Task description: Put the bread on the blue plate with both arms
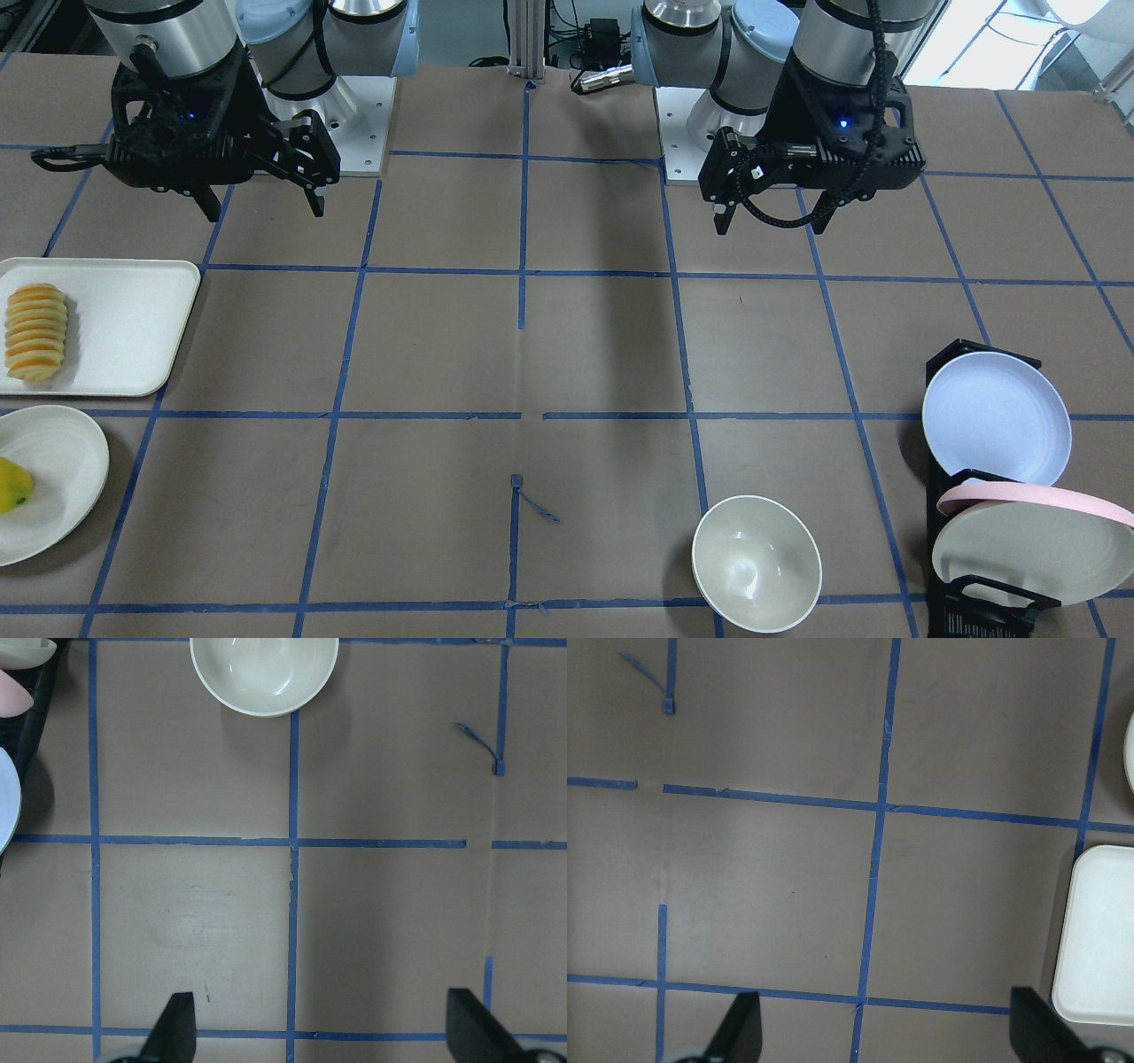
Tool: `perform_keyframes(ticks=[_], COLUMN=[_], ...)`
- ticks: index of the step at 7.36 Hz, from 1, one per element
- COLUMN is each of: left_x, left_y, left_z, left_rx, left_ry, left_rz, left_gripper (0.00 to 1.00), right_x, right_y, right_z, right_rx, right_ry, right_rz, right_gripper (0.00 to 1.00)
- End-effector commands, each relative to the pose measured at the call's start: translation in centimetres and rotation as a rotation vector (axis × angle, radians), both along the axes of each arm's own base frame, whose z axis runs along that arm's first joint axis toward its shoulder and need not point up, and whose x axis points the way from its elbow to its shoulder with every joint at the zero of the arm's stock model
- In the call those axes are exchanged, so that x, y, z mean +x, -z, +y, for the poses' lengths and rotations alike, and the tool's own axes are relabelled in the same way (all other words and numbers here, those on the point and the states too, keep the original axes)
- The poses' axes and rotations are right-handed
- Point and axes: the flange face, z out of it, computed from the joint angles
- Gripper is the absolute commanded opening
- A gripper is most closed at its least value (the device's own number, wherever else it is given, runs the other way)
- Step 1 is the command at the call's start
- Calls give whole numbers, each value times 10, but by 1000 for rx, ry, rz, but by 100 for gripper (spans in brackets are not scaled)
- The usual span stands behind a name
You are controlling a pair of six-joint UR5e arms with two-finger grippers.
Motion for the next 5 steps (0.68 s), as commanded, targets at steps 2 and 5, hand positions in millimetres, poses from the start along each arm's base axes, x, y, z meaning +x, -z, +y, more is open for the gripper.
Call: perform_keyframes(ticks=[2, 5], left_x=[73, 245], left_y=[9, 30], left_z=[-7, -13], left_rx=[81, 119], left_ry=[-146, -444], left_rz=[-21, 7], left_gripper=[100, 100], right_x=[-29, -33], right_y=[3, 3], right_z=[-4, -4], right_rx=[9, 13], right_ry=[37, 45], right_rz=[9, 3], right_gripper=[100, 100])
